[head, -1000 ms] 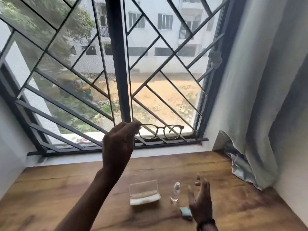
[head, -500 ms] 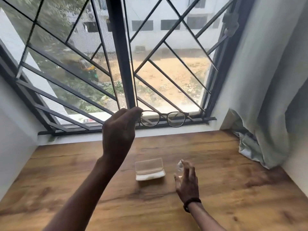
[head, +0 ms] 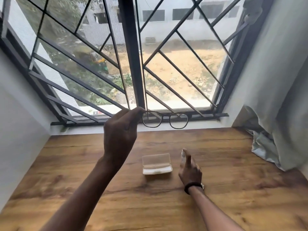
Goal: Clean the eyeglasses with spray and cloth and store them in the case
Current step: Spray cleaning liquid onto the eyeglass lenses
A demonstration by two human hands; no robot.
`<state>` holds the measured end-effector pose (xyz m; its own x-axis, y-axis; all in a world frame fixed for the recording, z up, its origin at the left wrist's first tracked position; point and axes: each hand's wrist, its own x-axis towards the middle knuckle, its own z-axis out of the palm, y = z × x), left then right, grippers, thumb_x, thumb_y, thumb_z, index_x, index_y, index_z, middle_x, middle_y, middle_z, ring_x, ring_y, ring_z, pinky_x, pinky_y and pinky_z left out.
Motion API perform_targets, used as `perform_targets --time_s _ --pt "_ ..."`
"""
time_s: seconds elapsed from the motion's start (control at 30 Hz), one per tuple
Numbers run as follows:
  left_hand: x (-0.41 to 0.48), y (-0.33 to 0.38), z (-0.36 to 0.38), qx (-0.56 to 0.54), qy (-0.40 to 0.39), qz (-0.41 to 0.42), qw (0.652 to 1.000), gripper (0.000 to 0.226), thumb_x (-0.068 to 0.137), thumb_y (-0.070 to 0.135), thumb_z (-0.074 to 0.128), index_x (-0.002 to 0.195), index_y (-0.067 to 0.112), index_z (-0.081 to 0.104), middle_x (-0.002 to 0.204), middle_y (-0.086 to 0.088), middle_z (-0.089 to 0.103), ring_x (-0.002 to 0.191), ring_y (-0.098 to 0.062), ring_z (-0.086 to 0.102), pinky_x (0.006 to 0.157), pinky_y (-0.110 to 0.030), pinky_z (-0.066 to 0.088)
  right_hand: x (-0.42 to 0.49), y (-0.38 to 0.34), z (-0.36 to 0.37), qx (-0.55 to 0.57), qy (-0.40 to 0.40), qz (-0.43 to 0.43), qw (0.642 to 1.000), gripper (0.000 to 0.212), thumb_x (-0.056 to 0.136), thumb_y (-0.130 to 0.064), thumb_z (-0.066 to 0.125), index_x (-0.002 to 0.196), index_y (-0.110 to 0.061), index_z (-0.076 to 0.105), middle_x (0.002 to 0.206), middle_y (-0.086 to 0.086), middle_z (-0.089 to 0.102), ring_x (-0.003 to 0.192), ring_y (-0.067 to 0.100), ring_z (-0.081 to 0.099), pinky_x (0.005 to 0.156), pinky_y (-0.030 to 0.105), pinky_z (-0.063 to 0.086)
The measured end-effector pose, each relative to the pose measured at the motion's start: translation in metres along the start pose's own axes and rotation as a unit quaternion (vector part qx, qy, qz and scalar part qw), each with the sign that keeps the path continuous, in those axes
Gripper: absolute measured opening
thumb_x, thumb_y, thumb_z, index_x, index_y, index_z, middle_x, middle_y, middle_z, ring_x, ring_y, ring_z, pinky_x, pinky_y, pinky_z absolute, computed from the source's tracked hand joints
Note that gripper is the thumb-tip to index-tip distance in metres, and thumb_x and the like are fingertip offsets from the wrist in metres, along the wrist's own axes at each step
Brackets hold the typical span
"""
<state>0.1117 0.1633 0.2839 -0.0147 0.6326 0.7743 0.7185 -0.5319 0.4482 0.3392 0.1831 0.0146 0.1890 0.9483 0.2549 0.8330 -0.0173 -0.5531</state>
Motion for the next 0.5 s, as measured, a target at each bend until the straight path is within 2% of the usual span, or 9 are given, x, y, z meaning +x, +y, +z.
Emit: perform_targets --time_s 0.07,0.17,0.3,0.33,0.4,0.5 --pt "-0.002 -0.002 -0.002 0.005 -0.001 0.0 1.0 0.012 0.098 0.007 0.067 0.103 0.007 0.077 0.076 -0.005 0.068 0.066 -0.024 0.061 0.058 -0.043 0.05 0.005 0.0 -0.006 0.009 -0.019 0.004 1.0 0.084 0.085 -0.008 0.066 0.141 -0.046 0.017 0.112 0.012 0.069 0.081 0.038 0.068 0.066 0.04 0.052" --pt "-0.003 -0.006 -0.004 0.01 0.006 -0.004 1.0 0.013 0.097 0.006 0.067 0.105 0.007 0.078 0.078 -0.003 0.069 0.068 -0.017 0.06 0.061 -0.036 0.05 0.007 0.003 -0.011 0.037 -0.021 -0.029 0.999 0.089 0.085 -0.006 0.068 0.142 -0.05 0.015 0.111 0.014 0.071 0.079 0.036 0.068 0.061 0.036 0.05" --pt "-0.003 -0.01 -0.003 0.023 0.014 -0.013 1.0 0.015 0.096 0.006 0.068 0.107 0.006 0.078 0.083 0.001 0.07 0.071 -0.006 0.057 0.07 -0.011 0.043 0.008 -0.005 -0.027 0.081 -0.003 -0.073 0.994 0.098 0.083 -0.004 0.071 0.145 -0.052 0.013 0.091 0.016 0.073 0.055 0.028 0.061 0.048 0.023 0.042" --pt "-0.004 -0.01 -0.003 0.022 0.017 -0.013 1.0 0.015 0.096 0.006 0.068 0.107 0.006 0.078 0.083 0.0 0.071 0.071 -0.006 0.057 0.069 -0.011 0.043 0.007 -0.012 -0.035 0.098 0.01 -0.08 0.992 0.096 0.082 -0.003 0.072 0.147 -0.047 0.016 0.089 0.016 0.072 0.053 0.025 0.06 0.047 0.017 0.038" --pt "-0.005 -0.012 -0.001 0.013 0.021 -0.014 1.0 0.015 0.097 0.007 0.067 0.107 0.007 0.078 0.081 -0.002 0.071 0.07 -0.011 0.06 0.065 -0.023 0.049 0.002 -0.03 -0.054 0.142 0.046 -0.109 0.983 0.085 0.081 -0.003 0.068 0.146 -0.036 0.023 0.091 0.014 0.072 0.059 0.025 0.064 0.051 0.011 0.036" --pt "-0.005 -0.011 0.001 0.007 0.028 -0.016 0.999 0.015 0.097 0.01 0.067 0.107 0.01 0.077 0.079 -0.003 0.07 0.068 -0.017 0.062 0.059 -0.035 0.052 -0.008 -0.062 -0.081 0.24 0.076 -0.159 0.955 0.072 0.083 -0.01 0.058 0.145 -0.031 0.026 0.107 0.011 0.067 0.081 0.023 0.07 0.064 0.021 0.055"
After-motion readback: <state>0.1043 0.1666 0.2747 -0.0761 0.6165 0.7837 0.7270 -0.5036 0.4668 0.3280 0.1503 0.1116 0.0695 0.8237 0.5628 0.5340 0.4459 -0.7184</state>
